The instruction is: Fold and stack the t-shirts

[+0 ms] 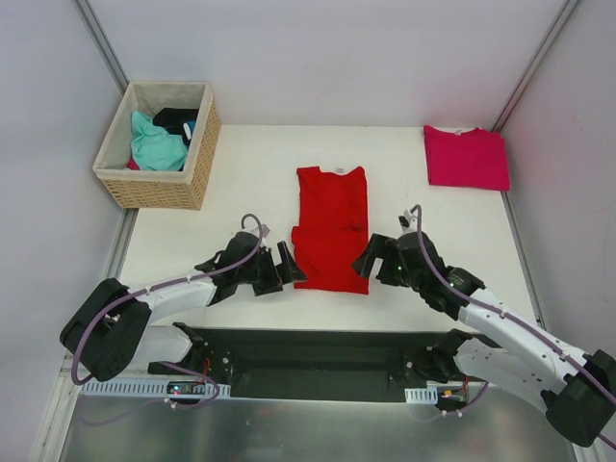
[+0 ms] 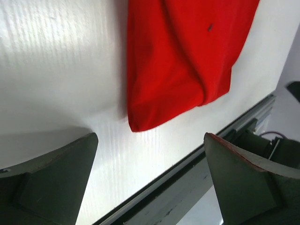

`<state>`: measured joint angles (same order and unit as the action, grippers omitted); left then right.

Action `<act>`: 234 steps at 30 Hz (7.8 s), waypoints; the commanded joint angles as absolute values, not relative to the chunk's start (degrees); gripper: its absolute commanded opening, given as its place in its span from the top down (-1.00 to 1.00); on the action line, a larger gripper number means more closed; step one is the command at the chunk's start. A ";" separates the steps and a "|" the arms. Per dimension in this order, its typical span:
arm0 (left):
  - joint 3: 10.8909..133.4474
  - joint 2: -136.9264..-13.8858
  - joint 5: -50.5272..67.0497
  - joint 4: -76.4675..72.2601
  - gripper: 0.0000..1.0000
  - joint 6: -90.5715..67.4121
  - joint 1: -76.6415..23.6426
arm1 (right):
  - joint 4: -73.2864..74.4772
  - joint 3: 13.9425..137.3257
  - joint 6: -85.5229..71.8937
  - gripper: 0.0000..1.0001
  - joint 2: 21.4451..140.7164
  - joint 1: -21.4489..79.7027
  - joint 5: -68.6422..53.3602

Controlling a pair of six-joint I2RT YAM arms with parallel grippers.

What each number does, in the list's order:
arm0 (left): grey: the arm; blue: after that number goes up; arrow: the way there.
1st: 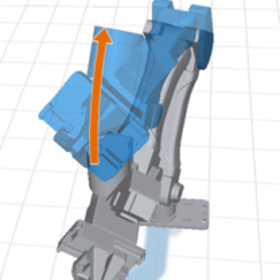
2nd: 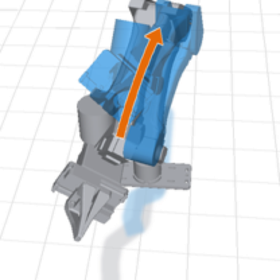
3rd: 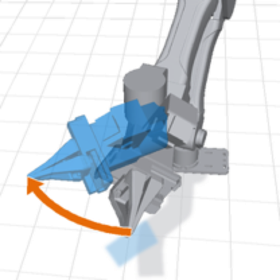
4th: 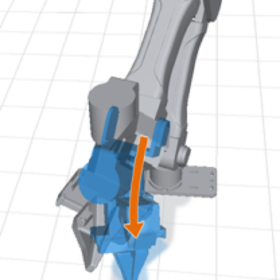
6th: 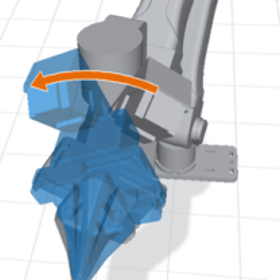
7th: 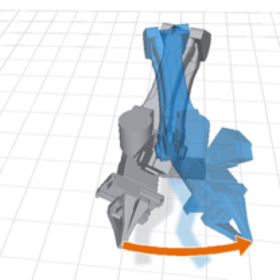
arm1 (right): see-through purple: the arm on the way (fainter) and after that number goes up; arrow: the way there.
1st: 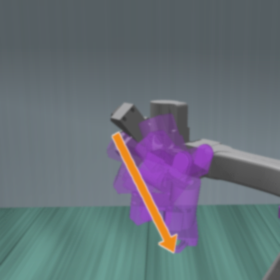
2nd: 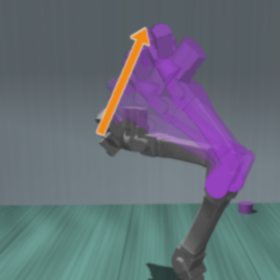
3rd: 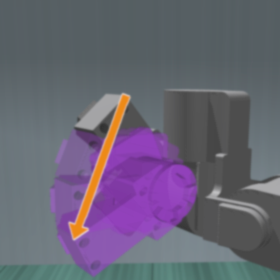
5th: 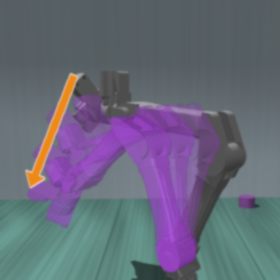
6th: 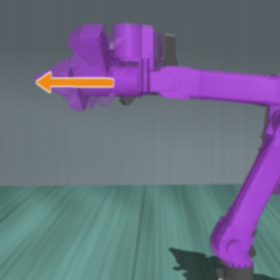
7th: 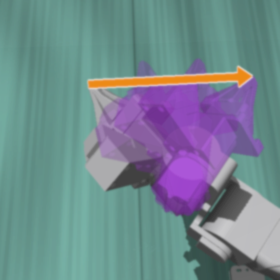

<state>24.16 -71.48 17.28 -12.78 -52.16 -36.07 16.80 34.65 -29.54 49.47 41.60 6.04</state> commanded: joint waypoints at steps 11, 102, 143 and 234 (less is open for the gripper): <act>16.35 -78.48 17.84 -27.33 -0.72 -56.95 -36.56 | 20.13 26.19 -30.59 -0.93 49.74 41.13 8.88; 15.82 -87.46 19.07 -34.37 0.99 -58.89 -36.30 | -3.87 13.71 -38.94 0.98 68.20 29.80 -11.52; 53.87 -83.58 17.31 -5.01 1.00 -44.30 -28.05 | 13.54 58.44 -25.58 0.99 77.86 21.45 -6.06; 89.74 -116.71 27.68 -18.80 -0.98 -48.60 -20.13 | -9.49 93.95 -23.91 -0.93 117.24 13.45 -18.72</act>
<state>92.75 -114.43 25.78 -10.85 -44.75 -21.17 -8.08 92.12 -23.44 113.58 13.82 -17.52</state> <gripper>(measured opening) 0.990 0.967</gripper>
